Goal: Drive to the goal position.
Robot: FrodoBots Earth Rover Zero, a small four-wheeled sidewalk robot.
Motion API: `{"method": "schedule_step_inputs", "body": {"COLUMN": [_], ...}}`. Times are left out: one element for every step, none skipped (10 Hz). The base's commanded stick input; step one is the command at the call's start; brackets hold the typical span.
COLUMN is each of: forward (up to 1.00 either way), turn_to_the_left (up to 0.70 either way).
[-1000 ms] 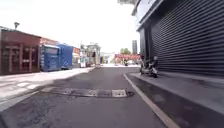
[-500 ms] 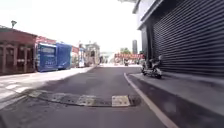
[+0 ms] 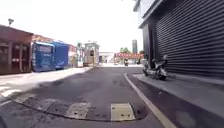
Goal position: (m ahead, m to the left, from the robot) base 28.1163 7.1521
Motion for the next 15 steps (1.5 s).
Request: {"method": "schedule_step_inputs", "body": {"forward": [0.7,0.7,0.7,0.7,0.7,0.7,0.7,0.7,0.7,0.7,0.7,0.7,0.7,0.7,0.7], "turn_to_the_left": [0.0,0.0,0.0,0.0,0.0,0.0,0.0,0.0,0.0,0.0,0.0,0.0,0.0,0.0,0.0]}}
